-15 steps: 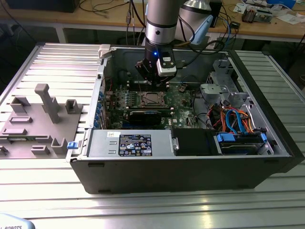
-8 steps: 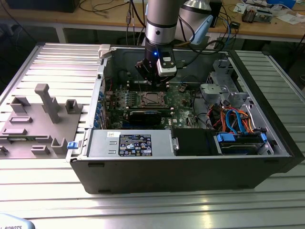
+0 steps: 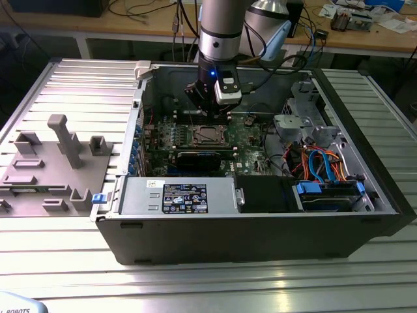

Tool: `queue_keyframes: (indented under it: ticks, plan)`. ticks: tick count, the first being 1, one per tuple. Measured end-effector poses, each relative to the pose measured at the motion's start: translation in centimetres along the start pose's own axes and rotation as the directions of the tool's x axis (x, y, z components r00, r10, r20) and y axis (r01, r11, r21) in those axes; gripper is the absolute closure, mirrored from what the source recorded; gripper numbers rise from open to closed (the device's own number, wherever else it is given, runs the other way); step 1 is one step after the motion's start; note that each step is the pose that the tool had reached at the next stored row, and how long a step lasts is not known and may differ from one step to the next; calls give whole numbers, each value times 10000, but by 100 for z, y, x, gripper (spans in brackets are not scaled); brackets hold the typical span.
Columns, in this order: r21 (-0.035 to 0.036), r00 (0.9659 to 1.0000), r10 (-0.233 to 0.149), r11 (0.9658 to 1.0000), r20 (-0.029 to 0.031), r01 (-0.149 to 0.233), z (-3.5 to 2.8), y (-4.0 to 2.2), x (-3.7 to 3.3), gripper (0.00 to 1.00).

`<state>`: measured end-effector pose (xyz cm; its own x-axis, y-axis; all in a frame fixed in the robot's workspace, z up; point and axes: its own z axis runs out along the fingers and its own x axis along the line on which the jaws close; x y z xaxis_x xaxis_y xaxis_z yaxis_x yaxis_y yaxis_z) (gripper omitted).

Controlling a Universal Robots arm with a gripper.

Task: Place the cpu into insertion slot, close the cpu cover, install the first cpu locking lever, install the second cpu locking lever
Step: 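Install the first cpu locking lever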

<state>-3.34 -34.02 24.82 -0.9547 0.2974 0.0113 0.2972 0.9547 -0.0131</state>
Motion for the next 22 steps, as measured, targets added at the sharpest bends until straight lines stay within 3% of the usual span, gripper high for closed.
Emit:
queue_keyframes:
  ticks: [22]
  plan:
    - [2, 9999, -154, 9999, 2, 154, 0, 0, 0, 89]
